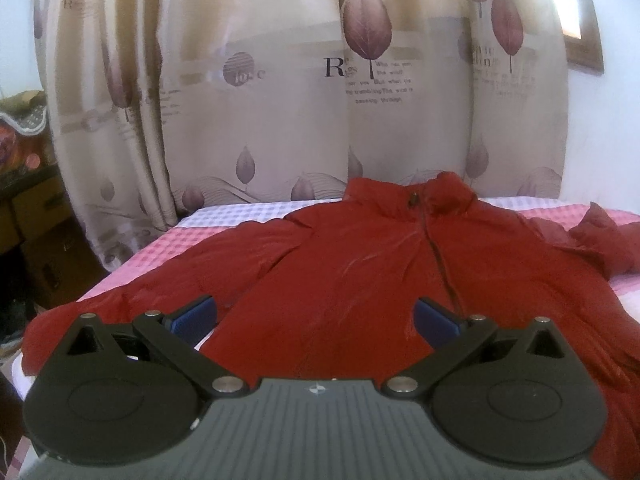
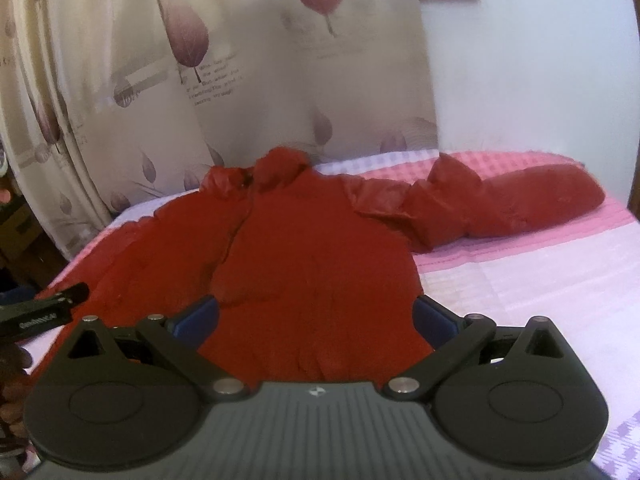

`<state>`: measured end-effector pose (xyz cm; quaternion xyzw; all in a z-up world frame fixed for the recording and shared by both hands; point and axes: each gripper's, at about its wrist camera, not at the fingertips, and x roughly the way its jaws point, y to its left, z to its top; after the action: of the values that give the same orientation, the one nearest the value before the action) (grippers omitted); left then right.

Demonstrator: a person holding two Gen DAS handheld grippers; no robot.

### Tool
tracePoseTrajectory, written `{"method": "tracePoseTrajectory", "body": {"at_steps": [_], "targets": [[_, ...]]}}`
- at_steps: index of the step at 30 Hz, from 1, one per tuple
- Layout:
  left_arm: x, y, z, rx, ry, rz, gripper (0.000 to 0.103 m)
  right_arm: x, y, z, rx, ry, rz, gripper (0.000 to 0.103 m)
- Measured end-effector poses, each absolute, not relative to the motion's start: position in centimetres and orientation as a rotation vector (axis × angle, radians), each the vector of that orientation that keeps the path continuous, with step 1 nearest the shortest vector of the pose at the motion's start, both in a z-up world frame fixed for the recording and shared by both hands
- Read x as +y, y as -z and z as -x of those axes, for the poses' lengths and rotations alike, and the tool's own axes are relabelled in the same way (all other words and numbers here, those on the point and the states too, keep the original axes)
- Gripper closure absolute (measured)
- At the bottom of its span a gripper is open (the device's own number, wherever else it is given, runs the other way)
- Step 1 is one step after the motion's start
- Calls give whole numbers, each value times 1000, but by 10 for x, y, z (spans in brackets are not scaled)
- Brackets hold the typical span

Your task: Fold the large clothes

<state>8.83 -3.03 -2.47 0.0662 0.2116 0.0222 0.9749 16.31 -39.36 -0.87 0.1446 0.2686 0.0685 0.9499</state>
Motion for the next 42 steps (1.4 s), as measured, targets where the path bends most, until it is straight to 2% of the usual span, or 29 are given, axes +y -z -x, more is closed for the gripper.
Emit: {"method": "tracePoseTrajectory", "body": {"at_steps": [12, 22, 24, 27, 30, 35, 36, 37, 39, 42], "targets": [[-45, 34, -114, 471, -42, -152, 0, -446, 26, -179, 546, -206, -505, 0], [-54, 29, -106, 431, 8, -158, 0, -591, 63, -206, 417, -55, -819, 2], [-57, 29, -105, 436, 18, -155, 0, -620, 75, -219, 409, -17, -862, 11], [-64, 29, -103, 441, 28, -167, 0, -661, 93, -246, 424, 43, -924, 51], [-66, 29, -101, 431, 30, -178, 0, -698, 107, -272, 411, 99, -963, 51], [-66, 25, -105, 448, -3, -182, 0, -704, 115, -310, 439, 232, -759, 48], [-66, 24, -106, 456, -9, -175, 0, -705, 117, -305, 397, 229, -788, 45], [-65, 23, -106, 462, -12, -170, 0, -709, 121, -302, 363, 203, -846, 36], [-67, 24, -107, 465, -16, -169, 0, -720, 134, -299, 350, 204, -974, 29], [-73, 26, -105, 470, -9, -180, 0, -745, 150, -301, 322, 205, -1113, 32]]}}
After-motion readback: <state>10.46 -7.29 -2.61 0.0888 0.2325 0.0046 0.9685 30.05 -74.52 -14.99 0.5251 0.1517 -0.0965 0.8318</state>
